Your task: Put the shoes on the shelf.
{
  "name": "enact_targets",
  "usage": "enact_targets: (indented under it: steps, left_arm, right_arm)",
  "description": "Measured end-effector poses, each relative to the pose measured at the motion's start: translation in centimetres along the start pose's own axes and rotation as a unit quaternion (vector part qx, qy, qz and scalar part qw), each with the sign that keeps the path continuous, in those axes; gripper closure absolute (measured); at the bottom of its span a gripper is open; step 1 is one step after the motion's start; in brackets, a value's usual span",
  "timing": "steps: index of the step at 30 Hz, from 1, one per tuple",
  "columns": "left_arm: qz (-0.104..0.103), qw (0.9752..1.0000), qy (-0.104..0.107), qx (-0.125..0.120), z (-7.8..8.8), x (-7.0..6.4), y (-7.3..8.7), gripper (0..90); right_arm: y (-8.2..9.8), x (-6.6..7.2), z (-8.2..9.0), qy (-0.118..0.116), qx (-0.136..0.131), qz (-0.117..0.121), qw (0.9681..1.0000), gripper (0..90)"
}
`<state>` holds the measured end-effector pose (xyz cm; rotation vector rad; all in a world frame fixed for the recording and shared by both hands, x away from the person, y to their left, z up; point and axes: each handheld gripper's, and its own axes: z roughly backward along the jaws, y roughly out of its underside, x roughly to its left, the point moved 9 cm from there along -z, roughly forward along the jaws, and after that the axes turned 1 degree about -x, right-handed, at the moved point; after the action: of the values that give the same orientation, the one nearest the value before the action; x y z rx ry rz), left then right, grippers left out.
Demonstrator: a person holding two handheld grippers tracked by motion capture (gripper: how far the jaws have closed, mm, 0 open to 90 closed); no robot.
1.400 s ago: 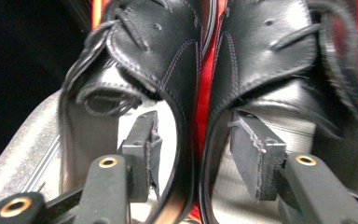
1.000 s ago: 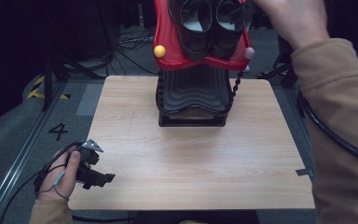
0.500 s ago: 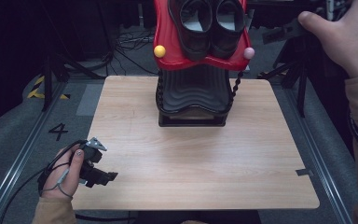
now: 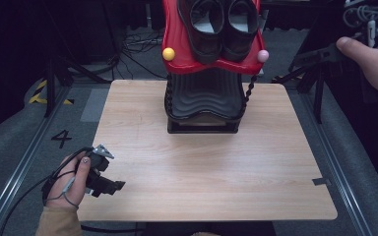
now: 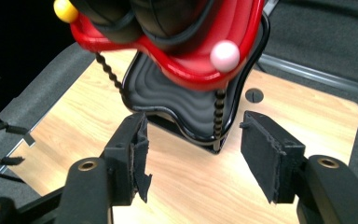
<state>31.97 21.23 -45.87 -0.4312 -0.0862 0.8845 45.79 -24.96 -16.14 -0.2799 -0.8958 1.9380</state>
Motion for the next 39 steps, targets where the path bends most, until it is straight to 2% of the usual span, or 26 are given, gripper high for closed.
enact_targets:
  steps: [7,13,16,19,24,26,28,35,39]
  left_arm:
    - [0.005,1.0000,-0.002,-0.003,0.1,0.0,0.1,17.0]
    - [0.003,1.0000,-0.003,-0.003,0.1,-0.1,0.1,17.0]
    - [0.003,1.0000,-0.005,-0.003,0.1,-0.1,0.1,17.0]
    - [0.004,1.0000,-0.004,-0.001,0.0,-0.1,0.2,17.0]
    - [0.007,1.0000,-0.006,0.001,-0.1,-0.1,0.5,17.0]
    - [0.005,1.0000,-0.006,0.001,-0.1,-0.2,0.6,17.0]
    - [0.004,1.0000,-0.007,0.001,-0.1,-0.3,0.7,17.0]
    - [0.005,1.0000,-0.008,0.000,0.0,-0.6,1.2,17.0]
    - [0.002,1.0000,-0.008,-0.002,0.1,-0.8,1.3,17.0]
  right_arm:
    - [3.7,-1.1,-2.2,-0.017,0.030,0.008,0.9994,41.6]
    - [6.8,-2.5,-4.2,-0.028,0.048,0.001,0.9985,41.0]
    - [8.2,-2.9,-4.9,-0.036,0.055,0.010,0.9978,41.2]
    - [9.7,-3.1,-5.7,-0.046,0.063,0.020,0.9967,39.9]
    - [12.2,-3.2,-6.8,-0.048,0.082,0.029,0.9950,39.5]
    - [12.6,-3.2,-7.0,-0.049,0.084,0.030,0.9948,39.5]
    - [13.9,-3.1,-7.6,-0.055,0.092,0.035,0.9936,39.4]
    - [16.8,-3.0,-9.5,-0.067,0.104,0.053,0.9909,39.3]
    - [18.4,-2.8,-10.6,-0.073,0.108,0.071,0.9889,39.4]
